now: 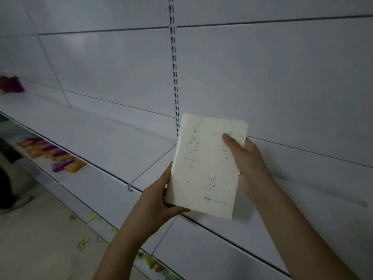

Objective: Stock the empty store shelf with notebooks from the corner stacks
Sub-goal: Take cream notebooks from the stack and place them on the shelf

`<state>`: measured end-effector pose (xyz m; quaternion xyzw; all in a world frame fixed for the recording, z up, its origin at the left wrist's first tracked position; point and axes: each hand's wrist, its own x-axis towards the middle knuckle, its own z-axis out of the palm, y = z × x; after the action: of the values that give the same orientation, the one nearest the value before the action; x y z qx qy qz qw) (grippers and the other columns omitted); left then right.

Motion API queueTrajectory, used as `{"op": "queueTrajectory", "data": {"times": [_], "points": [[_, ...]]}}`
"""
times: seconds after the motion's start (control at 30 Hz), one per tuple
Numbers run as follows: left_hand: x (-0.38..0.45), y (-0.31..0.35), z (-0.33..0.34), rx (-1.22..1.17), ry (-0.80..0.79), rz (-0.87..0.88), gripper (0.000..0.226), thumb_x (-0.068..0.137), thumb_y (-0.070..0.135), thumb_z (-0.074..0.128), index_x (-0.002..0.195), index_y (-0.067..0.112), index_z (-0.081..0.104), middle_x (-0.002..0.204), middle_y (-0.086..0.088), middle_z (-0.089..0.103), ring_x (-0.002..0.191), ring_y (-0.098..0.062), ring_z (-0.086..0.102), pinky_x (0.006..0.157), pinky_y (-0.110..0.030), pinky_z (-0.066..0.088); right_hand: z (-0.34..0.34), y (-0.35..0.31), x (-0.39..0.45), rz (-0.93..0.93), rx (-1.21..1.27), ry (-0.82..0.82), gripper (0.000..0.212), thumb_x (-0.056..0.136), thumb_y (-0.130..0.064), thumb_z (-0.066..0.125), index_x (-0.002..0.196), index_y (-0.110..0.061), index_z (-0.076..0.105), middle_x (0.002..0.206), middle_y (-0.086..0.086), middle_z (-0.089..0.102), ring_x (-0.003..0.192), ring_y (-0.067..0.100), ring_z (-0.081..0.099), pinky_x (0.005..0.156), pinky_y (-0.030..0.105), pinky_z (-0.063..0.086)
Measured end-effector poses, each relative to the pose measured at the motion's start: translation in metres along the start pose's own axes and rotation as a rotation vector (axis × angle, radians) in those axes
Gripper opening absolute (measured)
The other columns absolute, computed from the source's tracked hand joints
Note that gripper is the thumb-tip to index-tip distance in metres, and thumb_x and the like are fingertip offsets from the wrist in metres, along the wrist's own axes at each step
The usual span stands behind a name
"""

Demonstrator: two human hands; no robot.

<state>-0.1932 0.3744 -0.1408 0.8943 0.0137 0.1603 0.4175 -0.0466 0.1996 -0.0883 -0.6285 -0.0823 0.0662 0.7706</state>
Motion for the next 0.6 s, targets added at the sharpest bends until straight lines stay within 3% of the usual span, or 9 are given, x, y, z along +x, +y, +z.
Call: {"op": "queueTrajectory", "data": {"times": [0.1,0.23,0.3,0.37,0.43,0.53,0.6], "points": [[-0.008,-0.035,-0.050,0.044,-0.006,-0.003,0.102,0.074,0.042,0.080,0.143,0.060,0.007,0.111,0.044,0.050,0.102,0.017,0.052,0.075,-0.004,0.046,0.064,0.009,0.003,0.009,0.010,-0.007,0.020,0.091,-0.030,0.064,0.108,-0.018,0.066,0.097,-0.003,0.073,0.085,0.012,0.070,0.073,0.031,0.057],[-0.025,-0.093,-0.113,0.151,-0.010,-0.059,0.103,0.078,0.045,0.076,0.144,0.057,-0.003,0.109,0.033,0.048,0.093,0.010,0.054,0.070,-0.007,0.047,0.160,0.028,0.005,0.012,-0.055,-0.057,0.062,0.074,-0.054,0.066,0.127,-0.024,0.054,0.122,-0.001,0.063,0.111,0.022,0.060,0.098,0.049,0.048],[-0.031,-0.119,-0.140,0.155,-0.001,-0.073,0.100,0.079,0.047,0.074,0.143,0.057,-0.003,0.111,0.030,0.050,0.093,0.007,0.056,0.071,-0.010,0.050,0.204,0.038,0.007,0.037,-0.071,-0.098,0.076,0.072,-0.059,0.065,0.136,-0.024,0.047,0.132,-0.002,0.057,0.120,0.021,0.054,0.104,0.049,0.043],[-0.034,-0.140,-0.165,0.128,0.042,-0.077,0.099,0.078,0.048,0.075,0.141,0.060,0.000,0.109,0.030,0.051,0.093,0.005,0.056,0.072,-0.016,0.052,0.241,0.047,0.011,0.059,-0.055,-0.111,0.049,0.087,-0.047,0.063,0.129,-0.022,0.052,0.121,-0.005,0.059,0.112,0.016,0.055,0.100,0.039,0.045],[-0.034,-0.159,-0.187,0.099,0.092,-0.086,0.102,0.075,0.049,0.078,0.139,0.062,0.000,0.110,0.035,0.047,0.096,0.009,0.052,0.068,-0.013,0.050,0.273,0.057,0.016,0.083,-0.056,-0.131,0.029,0.092,-0.039,0.060,0.117,-0.025,0.055,0.111,-0.005,0.062,0.103,0.016,0.058,0.096,0.038,0.047],[-0.028,-0.191,-0.218,0.061,0.135,-0.097,0.105,0.070,0.048,0.082,0.137,0.066,0.003,0.118,0.042,0.042,0.109,0.017,0.044,0.070,-0.005,0.046,0.318,0.070,0.024,0.120,-0.096,-0.161,0.032,0.091,-0.039,0.060,0.120,-0.025,0.057,0.115,0.000,0.065,0.105,0.022,0.062,0.095,0.046,0.050],[-0.020,-0.213,-0.238,0.070,0.134,-0.105,0.105,0.069,0.048,0.083,0.137,0.066,0.005,0.122,0.040,0.043,0.112,0.013,0.045,0.072,-0.007,0.047,0.343,0.081,0.036,0.160,-0.097,-0.188,0.029,0.094,-0.037,0.058,0.120,-0.023,0.057,0.113,0.002,0.066,0.101,0.024,0.064,0.090,0.045,0.053]]}}
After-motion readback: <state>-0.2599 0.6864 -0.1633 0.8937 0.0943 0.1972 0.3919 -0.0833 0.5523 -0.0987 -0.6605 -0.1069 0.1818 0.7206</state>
